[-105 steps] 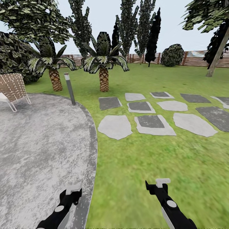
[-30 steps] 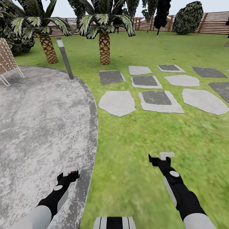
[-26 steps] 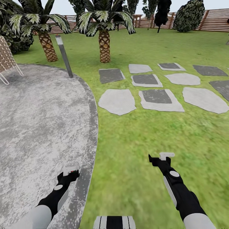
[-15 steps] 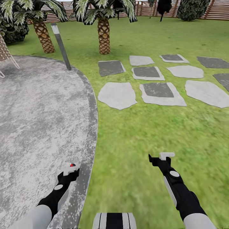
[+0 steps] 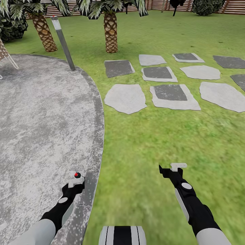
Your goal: In the garden, pick up the pesticide atomizer on the floor and spray pesticide onto both trees until each tree trunk is fully covered.
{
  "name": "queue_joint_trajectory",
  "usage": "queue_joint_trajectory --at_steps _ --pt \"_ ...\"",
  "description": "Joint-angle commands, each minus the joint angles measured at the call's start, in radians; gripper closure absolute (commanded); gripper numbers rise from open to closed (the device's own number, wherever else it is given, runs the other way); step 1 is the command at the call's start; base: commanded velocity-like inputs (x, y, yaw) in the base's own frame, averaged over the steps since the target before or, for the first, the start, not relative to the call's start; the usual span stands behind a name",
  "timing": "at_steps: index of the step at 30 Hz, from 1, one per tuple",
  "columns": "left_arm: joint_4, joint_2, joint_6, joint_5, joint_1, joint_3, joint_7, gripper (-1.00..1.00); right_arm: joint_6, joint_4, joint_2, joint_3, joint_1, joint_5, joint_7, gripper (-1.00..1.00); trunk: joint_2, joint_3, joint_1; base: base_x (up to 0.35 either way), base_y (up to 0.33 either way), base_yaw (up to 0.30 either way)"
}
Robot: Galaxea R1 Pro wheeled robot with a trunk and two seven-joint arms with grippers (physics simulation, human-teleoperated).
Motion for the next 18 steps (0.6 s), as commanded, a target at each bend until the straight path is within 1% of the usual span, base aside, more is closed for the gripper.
queue_joint_trajectory --at_steps 1,4,6,10,18 --pt "0.0 0.0 0.0 0.0 0.0 -0.005 0.0 -1.0 0.0 0.0 0.0 0.0 0.0 0.0 0.0 -1.0 0.0 0.0 0.0 0.0 0.0 0.0" --pt "0.0 0.0 -0.002 0.0 0.0 -0.027 0.003 -1.0 0.0 0.0 0.0 0.0 0.0 0.0 0.0 -1.0 0.0 0.0 0.0 0.042 0.0 0.0" --pt "0.0 0.0 -0.002 0.0 0.0 -0.031 0.003 -1.0 0.0 0.0 0.0 0.0 0.0 0.0 0.0 -1.0 0.0 0.0 0.0 0.183 0.0 0.0" --pt "0.0 0.0 -0.003 0.0 0.0 -0.035 0.004 -1.0 0.0 0.0 0.0 -0.001 0.0 0.0 0.0 -1.0 0.0 0.0 0.0 0.122 0.0 0.0" --pt "0.0 0.0 -0.003 0.0 0.0 -0.034 0.004 -1.0 0.0 -0.001 0.0 0.0 0.0 0.0 0.0 -1.0 0.0 0.0 0.0 0.016 0.0 0.0"
